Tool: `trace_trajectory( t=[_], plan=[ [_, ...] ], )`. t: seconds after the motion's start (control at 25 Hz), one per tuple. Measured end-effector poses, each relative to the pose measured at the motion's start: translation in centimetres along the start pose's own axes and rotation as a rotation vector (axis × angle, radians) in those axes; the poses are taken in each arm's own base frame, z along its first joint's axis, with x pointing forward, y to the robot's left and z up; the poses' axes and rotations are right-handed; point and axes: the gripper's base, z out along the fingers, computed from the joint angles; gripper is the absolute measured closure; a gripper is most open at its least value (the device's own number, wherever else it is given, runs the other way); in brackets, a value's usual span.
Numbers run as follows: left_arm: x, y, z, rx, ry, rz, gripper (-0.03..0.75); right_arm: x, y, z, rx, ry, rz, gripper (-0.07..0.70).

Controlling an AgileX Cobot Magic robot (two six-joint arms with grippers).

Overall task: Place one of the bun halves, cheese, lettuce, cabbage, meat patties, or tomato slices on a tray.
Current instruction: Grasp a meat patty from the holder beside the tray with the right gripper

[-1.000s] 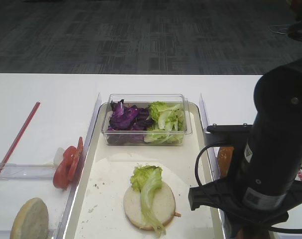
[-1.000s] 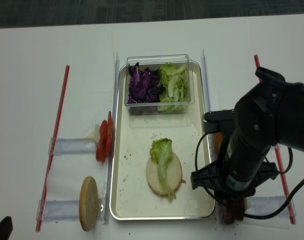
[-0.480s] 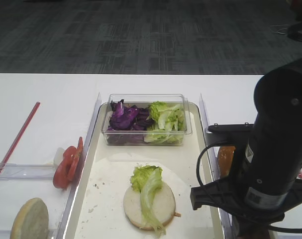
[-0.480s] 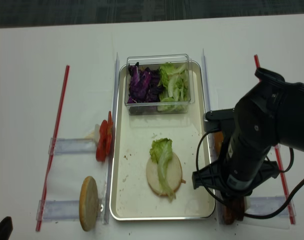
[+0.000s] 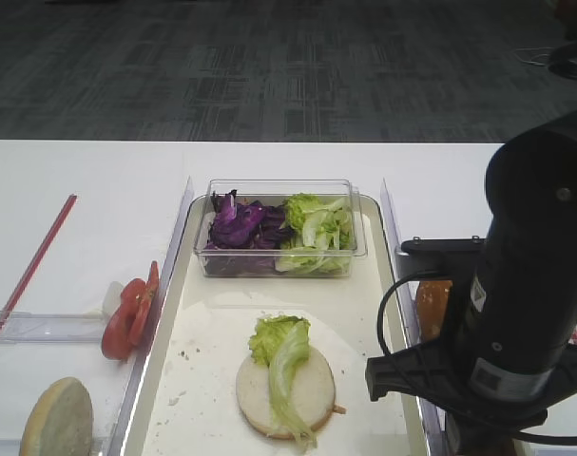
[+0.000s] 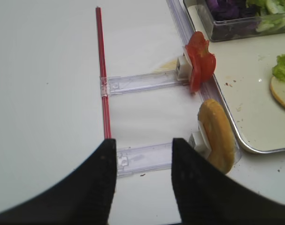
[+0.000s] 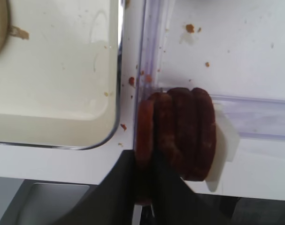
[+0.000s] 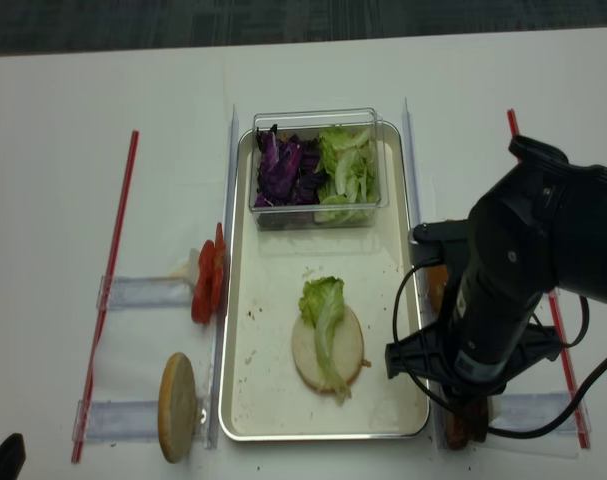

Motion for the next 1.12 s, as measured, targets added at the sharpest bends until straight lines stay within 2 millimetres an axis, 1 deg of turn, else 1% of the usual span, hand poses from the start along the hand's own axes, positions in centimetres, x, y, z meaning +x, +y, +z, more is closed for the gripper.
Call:
trace_trajectory(
  t=[0.48, 1.12],
  plan=[
    [0.00, 0.00, 0.00, 0.000, 0.000, 0.000, 0.445, -0.03, -0.02, 0.00, 0.002, -0.004, 0.003, 0.514],
    [0.00, 0.00, 0.00, 0.000, 0.000, 0.000, 0.445, -0.01, -0.05, 0.00, 0.006, -0.002, 0.053, 0.514]
  ],
)
